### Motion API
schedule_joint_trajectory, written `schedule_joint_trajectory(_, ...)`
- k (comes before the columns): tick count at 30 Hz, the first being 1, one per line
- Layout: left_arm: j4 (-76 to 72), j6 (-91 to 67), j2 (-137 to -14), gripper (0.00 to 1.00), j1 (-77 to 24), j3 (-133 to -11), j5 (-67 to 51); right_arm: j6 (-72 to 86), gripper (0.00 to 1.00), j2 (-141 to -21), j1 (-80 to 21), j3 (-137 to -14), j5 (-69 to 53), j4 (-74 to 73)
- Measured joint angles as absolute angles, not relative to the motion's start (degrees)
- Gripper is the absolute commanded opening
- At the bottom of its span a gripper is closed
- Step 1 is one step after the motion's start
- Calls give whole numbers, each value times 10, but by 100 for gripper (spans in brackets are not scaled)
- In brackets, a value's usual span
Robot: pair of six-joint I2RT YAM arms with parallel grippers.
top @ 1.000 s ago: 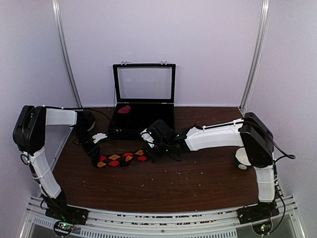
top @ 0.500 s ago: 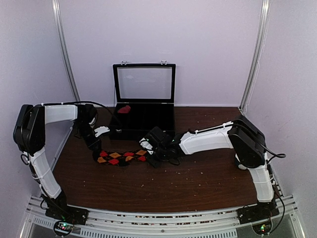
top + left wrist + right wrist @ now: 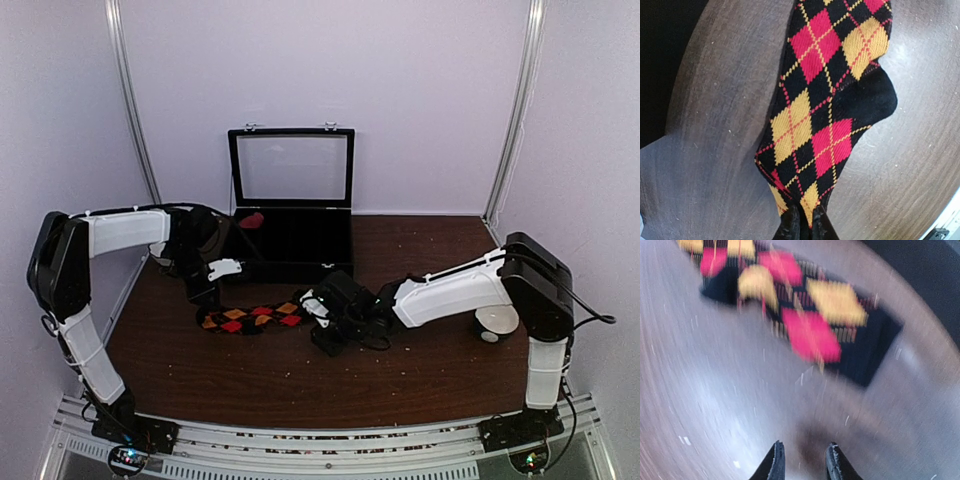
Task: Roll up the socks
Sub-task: Adjust the sock at the center of the board.
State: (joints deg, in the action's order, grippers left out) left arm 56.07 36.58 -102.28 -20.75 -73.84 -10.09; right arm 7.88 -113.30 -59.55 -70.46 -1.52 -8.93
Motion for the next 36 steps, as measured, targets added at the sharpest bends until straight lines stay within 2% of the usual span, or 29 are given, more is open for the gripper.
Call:
schedule_joint_trajectory(10, 573, 375, -1016, 11, -209, -734, -94, 98, 25, -1242, -579, -947, 30, -127)
schedule_joint_trajectory(24, 632, 424, -973, 10, -209, -694, -142, 196, 18, -1327, -579, -1003, 81, -219)
schedule_joint_trajectory(30, 647, 437, -962, 10, -209, -691, -158, 222, 14, -1322, -587, -980, 86, -196)
schedule_joint_trajectory(36, 646, 436, -961, 10, -215, -716, -153, 253, 14, -1219, -606, -801, 93, -128)
